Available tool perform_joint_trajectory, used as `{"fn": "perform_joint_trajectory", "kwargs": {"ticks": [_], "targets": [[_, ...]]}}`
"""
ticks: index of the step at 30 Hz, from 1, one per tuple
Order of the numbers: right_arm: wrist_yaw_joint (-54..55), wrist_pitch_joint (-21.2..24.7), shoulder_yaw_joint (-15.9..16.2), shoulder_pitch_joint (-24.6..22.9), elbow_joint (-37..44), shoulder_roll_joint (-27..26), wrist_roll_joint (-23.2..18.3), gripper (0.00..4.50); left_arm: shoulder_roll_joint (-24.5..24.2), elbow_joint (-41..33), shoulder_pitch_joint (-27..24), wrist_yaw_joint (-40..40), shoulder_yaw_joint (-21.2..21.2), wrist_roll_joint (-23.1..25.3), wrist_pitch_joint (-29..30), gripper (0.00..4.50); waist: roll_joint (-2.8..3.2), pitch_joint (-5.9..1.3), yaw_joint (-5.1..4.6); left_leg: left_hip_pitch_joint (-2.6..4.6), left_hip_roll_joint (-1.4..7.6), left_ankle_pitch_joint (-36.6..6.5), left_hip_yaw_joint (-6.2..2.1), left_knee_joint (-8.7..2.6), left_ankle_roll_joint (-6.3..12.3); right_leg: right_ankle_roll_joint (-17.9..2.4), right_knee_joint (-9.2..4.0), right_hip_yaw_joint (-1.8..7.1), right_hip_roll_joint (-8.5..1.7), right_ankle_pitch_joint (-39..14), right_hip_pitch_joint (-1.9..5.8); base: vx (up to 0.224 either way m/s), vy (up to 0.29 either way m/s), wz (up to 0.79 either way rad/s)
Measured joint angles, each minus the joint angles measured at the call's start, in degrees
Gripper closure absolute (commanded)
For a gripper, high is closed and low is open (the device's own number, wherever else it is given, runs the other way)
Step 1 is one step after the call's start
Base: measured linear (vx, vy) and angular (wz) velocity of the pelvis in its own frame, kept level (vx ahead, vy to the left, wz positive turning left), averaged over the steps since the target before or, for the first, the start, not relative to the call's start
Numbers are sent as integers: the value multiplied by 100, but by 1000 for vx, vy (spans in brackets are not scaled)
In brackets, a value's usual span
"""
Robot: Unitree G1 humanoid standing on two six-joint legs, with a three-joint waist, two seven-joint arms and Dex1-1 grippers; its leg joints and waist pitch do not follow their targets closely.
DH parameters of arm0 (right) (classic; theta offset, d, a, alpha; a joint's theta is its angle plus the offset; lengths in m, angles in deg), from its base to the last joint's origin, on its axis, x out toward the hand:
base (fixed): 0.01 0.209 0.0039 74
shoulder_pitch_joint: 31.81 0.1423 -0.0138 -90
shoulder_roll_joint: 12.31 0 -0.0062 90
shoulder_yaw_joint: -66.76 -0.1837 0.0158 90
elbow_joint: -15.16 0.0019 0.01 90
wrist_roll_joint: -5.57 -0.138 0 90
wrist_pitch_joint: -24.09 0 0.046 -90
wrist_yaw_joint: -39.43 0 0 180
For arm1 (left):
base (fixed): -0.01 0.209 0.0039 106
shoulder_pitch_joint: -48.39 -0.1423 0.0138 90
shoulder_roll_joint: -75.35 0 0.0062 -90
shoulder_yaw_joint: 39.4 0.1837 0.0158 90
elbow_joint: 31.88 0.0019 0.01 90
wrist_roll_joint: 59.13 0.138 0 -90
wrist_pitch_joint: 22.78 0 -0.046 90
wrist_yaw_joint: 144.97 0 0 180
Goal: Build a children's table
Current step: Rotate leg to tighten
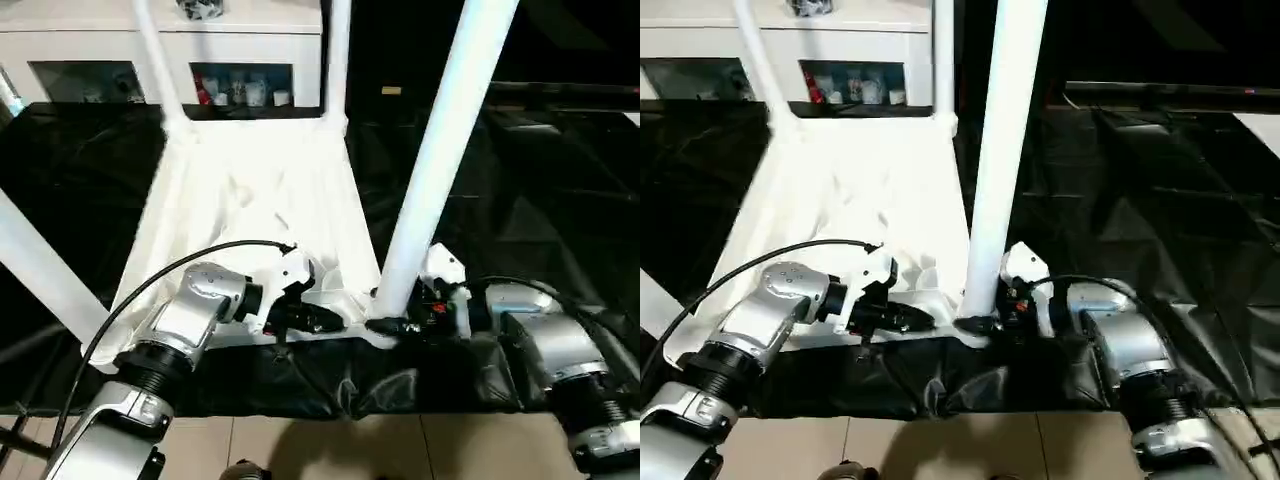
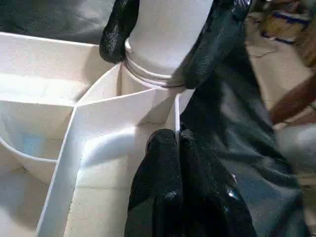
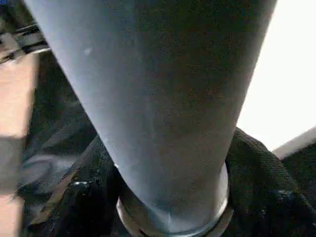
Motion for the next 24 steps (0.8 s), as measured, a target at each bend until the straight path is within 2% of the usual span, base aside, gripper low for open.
{"fn": "perform_joint_trajectory", "kwargs": {"ticks": [5,9,11,13,16,18,22,23,24], "targets": [[1703,-53,-349,415,-739,-619,227,191,438,423,242,-1180,-213,310,-41,450,-12,-5,-225,15,-3,2,-7,6,-4,14,0,2,2,-7,-1,0,0,0],[2970,35,-562,712,-1129,-1055,354,191,791,641,405,-2061,-308,474,105,450,-7,-7,-296,25,-6,2,-9,4,-4,15,-3,3,2,-8,2,0,0,0],[3359,36,-645,754,-1214,-1205,403,191,898,643,417,-2339,-315,488,179,450,-5,-9,-302,26,-7,2,-11,1,-4,15,-5,3,2,-8,6,0,0,0],[3466,16,-683,762,-1235,-1259,402,135,928,643,422,-2412,-316,505,184,450,-3,-11,-302,25,-7,2,-11,2,-4,16,-5,4,2,-8,6,0,0,0],[3499,-32,-703,768,-1274,-1311,437,118,968,640,427,-2412,-317,529,183,450,-3,-12,-296,22,-8,2,-10,3,-4,15,-5,6,2,-8,7,0,0,0],[3485,-27,-735,776,-1274,-1316,431,80,986,630,426,-2381,-315,529,180,450,-2,-12,-284,19,-9,2,-10,3,-4,15,-5,7,2,-8,6,0,0,0],[3168,-96,-750,767,-1273,-1247,378,62,969,613,426,-2261,-338,528,172,450,0,-13,-267,12,-9,2,-9,1,-4,12,-5,6,2,-6,3,0,0,0],[3068,-136,-734,752,-1273,-1202,376,37,957,605,426,-2207,-334,523,168,450,0,-13,-258,10,-8,2,-9,-1,-3,12,-5,4,2,-6,1,0,0,0],[2948,-180,-679,726,-1241,-1135,379,37,925,588,423,-2124,-323,504,166,450,1,-13,-250,9,-7,2,-9,-2,-4,11,-5,3,2,-5,-1,0,0,0]]}}
